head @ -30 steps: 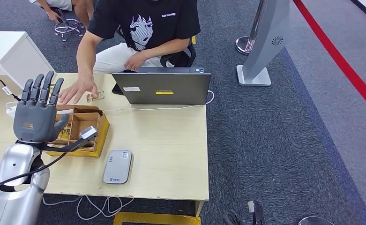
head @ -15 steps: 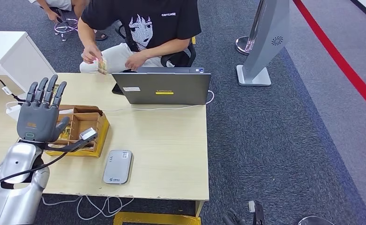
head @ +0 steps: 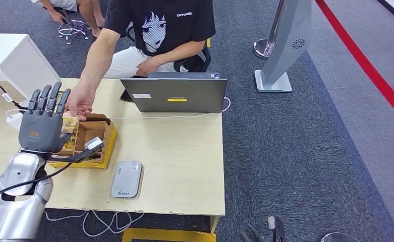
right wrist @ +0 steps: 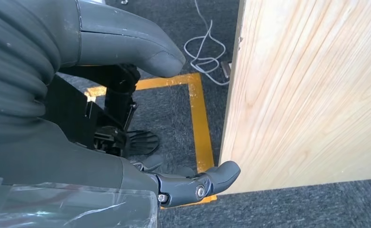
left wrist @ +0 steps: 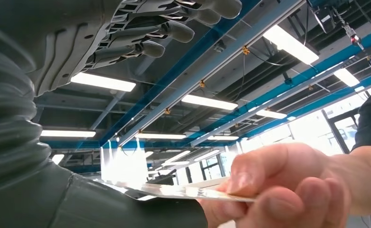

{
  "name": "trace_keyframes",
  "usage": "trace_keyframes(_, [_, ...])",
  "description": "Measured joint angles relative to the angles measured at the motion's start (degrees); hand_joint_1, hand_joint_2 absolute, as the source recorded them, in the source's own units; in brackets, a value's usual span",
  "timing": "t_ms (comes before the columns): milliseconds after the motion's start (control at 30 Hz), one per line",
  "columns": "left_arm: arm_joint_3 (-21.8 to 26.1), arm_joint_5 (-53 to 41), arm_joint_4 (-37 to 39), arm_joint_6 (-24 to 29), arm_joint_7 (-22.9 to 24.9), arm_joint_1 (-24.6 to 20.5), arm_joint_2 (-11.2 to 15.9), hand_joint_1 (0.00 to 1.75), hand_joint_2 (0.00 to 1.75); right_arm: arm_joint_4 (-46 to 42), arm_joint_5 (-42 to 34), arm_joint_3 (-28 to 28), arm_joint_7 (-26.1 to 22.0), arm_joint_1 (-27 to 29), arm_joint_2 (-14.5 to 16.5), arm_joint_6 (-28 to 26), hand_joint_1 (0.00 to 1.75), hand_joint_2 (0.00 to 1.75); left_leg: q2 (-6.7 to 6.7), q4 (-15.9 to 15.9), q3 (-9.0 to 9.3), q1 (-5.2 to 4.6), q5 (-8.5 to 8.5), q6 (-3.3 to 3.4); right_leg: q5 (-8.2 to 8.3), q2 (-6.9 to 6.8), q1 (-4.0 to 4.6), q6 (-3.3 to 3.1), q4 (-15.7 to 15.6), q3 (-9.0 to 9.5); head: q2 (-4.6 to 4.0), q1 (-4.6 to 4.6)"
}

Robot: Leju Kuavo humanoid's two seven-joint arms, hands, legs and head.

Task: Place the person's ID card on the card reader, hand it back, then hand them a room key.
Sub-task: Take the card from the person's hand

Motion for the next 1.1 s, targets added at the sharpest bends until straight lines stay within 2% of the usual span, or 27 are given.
trace_keyframes(33, [-0.02, 0.0, 0.07, 0.03, 0.0, 0.0, -0.04, 0.0, 1.75, 0.0, -0.04, 0.04, -0.03, 0.05, 0.0, 0.09, 0.0, 1.75, 0.0, 0.0, 0.0, 0.0, 0.0, 0.0, 0.0, 0.0, 0.0, 0.0, 0.0, 0.0, -0.01, 0.0])
trace_keyframes(167, [-0.14, 0.06, 0.49, 0.2, -0.08, 0.0, -0.16, 1.75, 1.75, 0.0, -0.39, 0.18, -0.26, 0.21, 0.01, 0.76, 0.0, 1.75, 0.01, 0.0, 0.0, 0.0, 0.0, 0.0, 0.0, 0.0, 0.0, 0.0, 0.0, -0.01, 0.0, 0.0])
trace_keyframes(600, [-0.46, 1.81, 2.09, 0.64, -1.48, -0.35, 0.0, 1.75, 1.75, 0.0, -1.42, 0.86, -0.46, 0.58, 0.34, 2.44, 0.0, 1.75, 0.01, 0.0, 0.0, 0.0, 0.0, 0.0, 0.0, 0.02, 0.0, 0.0, 0.0, -0.01, 0.0, 0.0])
trace_keyframes(1100, [-0.59, 2.05, 2.34, 1.37, -1.92, -0.89, 0.02, 1.75, 1.75, 0.0, -0.62, 1.97, -0.42, 0.69, 0.48, 1.38, 0.0, 1.75, 0.01, 0.0, 0.0, 0.0, 0.0, 0.0, 0.0, 0.02, 0.0, 0.0, 0.0, -0.01, 0.0, 0.0])
